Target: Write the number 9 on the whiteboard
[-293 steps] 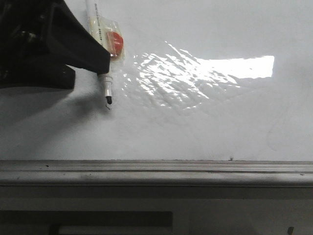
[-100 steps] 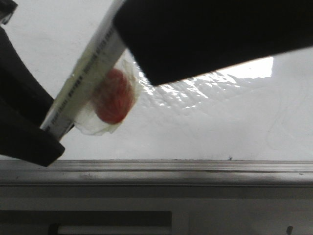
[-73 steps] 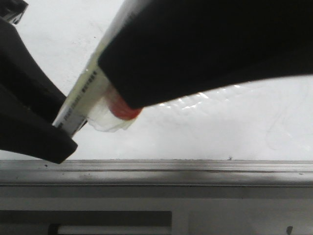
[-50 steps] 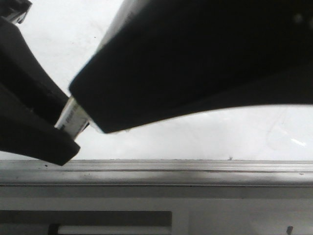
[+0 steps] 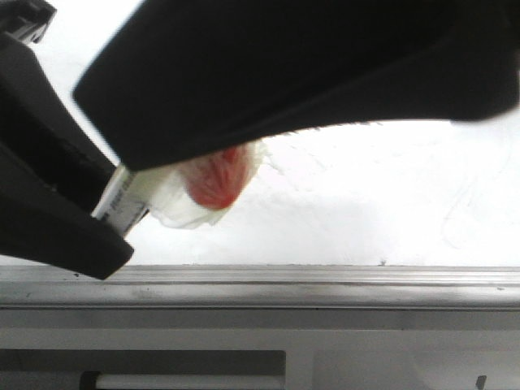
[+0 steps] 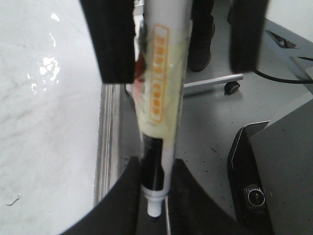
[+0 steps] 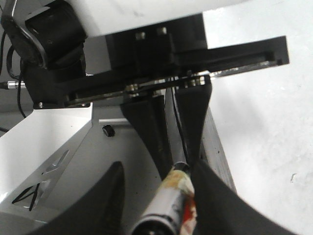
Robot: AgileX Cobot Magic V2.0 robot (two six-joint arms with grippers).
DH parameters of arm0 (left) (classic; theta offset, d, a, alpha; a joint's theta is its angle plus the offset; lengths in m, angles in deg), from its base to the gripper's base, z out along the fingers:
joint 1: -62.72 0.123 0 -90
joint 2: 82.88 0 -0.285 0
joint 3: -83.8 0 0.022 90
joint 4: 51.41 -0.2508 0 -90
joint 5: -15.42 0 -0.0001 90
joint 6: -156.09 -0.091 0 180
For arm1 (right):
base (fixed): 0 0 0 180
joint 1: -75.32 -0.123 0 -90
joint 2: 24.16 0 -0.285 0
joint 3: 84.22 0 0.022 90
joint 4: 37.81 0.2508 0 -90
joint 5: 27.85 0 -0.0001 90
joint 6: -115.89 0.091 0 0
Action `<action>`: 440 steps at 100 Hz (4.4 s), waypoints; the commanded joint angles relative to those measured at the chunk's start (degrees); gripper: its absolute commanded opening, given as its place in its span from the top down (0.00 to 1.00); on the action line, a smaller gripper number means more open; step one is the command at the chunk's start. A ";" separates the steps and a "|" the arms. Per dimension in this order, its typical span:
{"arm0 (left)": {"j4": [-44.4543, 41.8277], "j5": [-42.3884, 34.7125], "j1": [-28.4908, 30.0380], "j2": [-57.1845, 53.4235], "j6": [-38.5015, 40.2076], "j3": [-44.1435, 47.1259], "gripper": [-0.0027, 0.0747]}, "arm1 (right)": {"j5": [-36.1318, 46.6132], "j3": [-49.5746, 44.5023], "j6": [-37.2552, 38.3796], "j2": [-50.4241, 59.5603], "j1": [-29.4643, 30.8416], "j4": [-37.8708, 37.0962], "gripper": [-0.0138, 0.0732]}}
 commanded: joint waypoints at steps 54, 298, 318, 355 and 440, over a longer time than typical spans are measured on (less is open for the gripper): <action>5.51 -2.26 -0.09 -3.50 13.83 -2.28 0.54 | -6.55 4.87 12.70 -1.60 2.65 -6.93 0.92; -13.81 -14.28 11.86 -40.71 57.43 6.59 0.84 | 0.17 9.03 62.79 4.76 15.66 -70.30 0.89; -13.81 -14.28 11.86 -40.71 57.43 6.59 0.84 | -7.70 7.37 62.79 5.14 13.98 -64.98 0.89; -13.81 -14.28 11.86 -40.71 57.43 6.59 0.84 | -6.43 3.31 62.79 5.49 10.39 -61.44 0.89; 26.26 0.77 1.65 -7.53 3.49 4.79 0.45 | -4.07 12.16 61.66 1.61 -11.60 -60.28 0.89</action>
